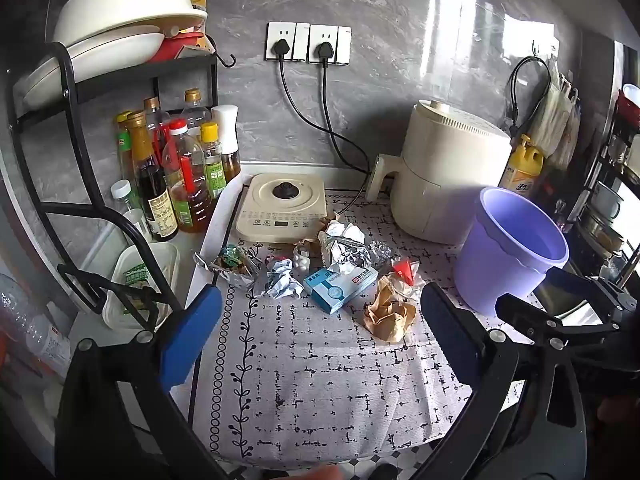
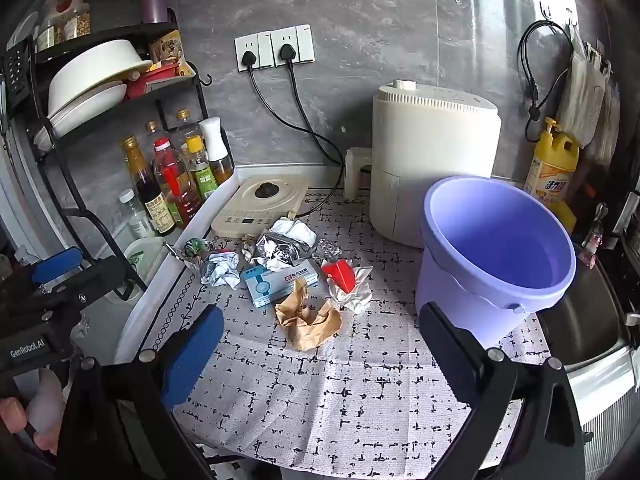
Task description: Collect trash
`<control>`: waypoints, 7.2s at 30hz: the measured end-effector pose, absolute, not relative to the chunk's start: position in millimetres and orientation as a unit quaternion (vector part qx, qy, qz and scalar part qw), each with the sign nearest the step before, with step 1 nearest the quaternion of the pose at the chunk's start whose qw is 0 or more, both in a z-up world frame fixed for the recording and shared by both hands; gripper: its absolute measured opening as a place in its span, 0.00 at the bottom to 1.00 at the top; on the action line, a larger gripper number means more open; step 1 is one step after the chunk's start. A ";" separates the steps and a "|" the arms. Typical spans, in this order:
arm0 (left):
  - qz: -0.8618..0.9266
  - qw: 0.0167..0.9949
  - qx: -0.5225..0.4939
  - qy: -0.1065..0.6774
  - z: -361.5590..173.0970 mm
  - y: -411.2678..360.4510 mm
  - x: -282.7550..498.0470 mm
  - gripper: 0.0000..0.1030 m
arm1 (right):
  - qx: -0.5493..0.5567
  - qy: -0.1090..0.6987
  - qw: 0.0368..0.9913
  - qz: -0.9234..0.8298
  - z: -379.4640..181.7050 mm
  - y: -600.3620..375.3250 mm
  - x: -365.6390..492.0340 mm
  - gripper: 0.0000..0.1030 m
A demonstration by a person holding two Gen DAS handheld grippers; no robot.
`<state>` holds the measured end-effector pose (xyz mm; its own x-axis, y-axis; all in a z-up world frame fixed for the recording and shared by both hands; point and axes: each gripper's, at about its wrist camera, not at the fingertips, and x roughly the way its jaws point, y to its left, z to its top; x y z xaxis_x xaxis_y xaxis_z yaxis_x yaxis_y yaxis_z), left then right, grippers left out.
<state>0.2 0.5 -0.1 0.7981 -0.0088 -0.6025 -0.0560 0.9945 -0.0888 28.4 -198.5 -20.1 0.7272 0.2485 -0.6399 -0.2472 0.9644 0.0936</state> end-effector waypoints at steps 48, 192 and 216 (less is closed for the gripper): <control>0.008 0.945 -0.045 0.325 -2.0 -2.2 -4.6 0.96 | 0.001 0.344 0.930 0.129 -19.3 -203.0 24.5 0.93; -0.092 0.961 -0.040 0.258 35.0 -62.6 120.4 0.33 | 0.076 0.298 0.944 0.116 19.4 -299.1 105.5 0.18; -0.189 0.947 -0.021 0.260 42.7 -156.3 148.2 0.34 | 0.132 0.279 0.951 -0.002 13.7 -403.2 78.1 0.79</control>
<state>148.2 -156.3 42.7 0.7939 -0.3682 -0.4839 0.3462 0.9279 -0.1382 78.1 -403.2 13.7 0.8446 0.0703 -0.5308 0.0764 0.9654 0.2494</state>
